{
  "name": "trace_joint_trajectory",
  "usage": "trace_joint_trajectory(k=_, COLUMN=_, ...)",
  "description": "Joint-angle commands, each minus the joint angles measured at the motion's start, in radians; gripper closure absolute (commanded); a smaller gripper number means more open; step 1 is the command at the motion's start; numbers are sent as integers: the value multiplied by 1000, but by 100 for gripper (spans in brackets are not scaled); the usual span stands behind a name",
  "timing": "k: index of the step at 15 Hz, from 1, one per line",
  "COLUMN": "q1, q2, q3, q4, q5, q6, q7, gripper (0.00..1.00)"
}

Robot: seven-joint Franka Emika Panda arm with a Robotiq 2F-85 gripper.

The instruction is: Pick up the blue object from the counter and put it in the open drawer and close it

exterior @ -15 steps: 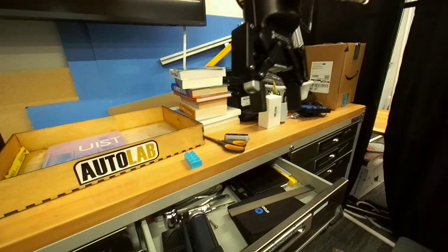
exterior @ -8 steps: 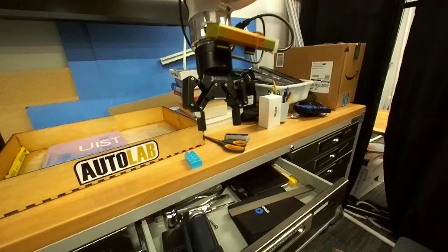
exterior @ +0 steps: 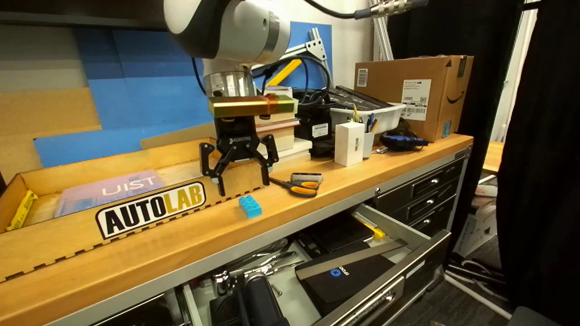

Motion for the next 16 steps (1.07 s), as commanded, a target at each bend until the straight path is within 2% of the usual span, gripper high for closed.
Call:
trace_joint_trajectory(k=1, q1=50, q2=66, q3=-21, q4=59, q5=-76, q6=50, q7=128, gripper=0)
trace_joint_trajectory(k=7, q1=86, q2=99, q3=-53, q4=23, q5=-138, q6=175, q7=289, gripper=0)
trace_joint_trajectory(k=12, q1=78, q2=90, q3=-70, q4=-12, q5=-132, q6=234, q7=353, gripper=0)
trace_joint_trajectory(k=13, q1=77, q2=90, q3=-72, q4=-14, q5=-131, q6=236, q7=356, gripper=25)
trace_joint_trajectory(k=14, q1=76, q2=91, q3=-71, q4=-16, q5=-126, q6=234, q7=354, gripper=27)
trace_joint_trajectory(k=16, q1=72, q2=87, q3=-66, q4=-22, q5=-113, q6=225, q7=347, gripper=44)
